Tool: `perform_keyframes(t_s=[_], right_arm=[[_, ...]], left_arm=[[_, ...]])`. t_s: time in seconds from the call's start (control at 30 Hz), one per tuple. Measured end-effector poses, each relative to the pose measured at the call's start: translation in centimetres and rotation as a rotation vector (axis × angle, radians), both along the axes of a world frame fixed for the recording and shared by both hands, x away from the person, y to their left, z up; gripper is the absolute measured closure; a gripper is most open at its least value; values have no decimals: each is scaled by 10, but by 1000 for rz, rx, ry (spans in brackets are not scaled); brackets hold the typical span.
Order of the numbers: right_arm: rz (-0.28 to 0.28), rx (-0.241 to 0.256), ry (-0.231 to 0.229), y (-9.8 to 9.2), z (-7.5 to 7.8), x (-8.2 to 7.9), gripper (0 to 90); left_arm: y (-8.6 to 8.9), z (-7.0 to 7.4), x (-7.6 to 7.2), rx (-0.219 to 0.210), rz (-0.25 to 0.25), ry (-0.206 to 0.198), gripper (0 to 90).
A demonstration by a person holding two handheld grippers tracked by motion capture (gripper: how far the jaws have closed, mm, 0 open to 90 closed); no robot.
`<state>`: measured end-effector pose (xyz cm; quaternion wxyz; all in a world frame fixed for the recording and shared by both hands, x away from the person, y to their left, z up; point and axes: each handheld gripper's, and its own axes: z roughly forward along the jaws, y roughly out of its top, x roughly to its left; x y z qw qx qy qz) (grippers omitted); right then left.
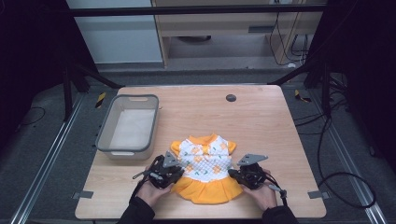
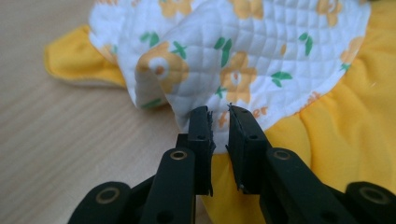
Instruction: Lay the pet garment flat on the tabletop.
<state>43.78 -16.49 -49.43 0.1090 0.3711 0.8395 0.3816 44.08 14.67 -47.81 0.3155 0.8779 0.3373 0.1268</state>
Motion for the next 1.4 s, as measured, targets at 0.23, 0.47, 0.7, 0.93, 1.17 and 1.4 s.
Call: perform_keyframes(t_s=[0.23,0.47,0.7,0.93,1.17,1.4], right_arm=[[48,10,39,-3,-1,-19,890],[79,-5,45,-2,0,-32,866],[42,55,-60,-8,14,-33,818],[-70,107,-164,-21,32,-14,734],[-130,115,-174,-22,41,15,701],[-190,90,-134,-12,32,54,665]], left_arm=[[1,-4,-15,10,-43,32,792],[2,-3,-31,23,-58,12,748],[15,19,-32,-74,-29,-63,624],[24,37,-5,-119,48,-120,543],[19,38,40,-100,150,-150,501],[9,29,73,-80,207,-156,494]])
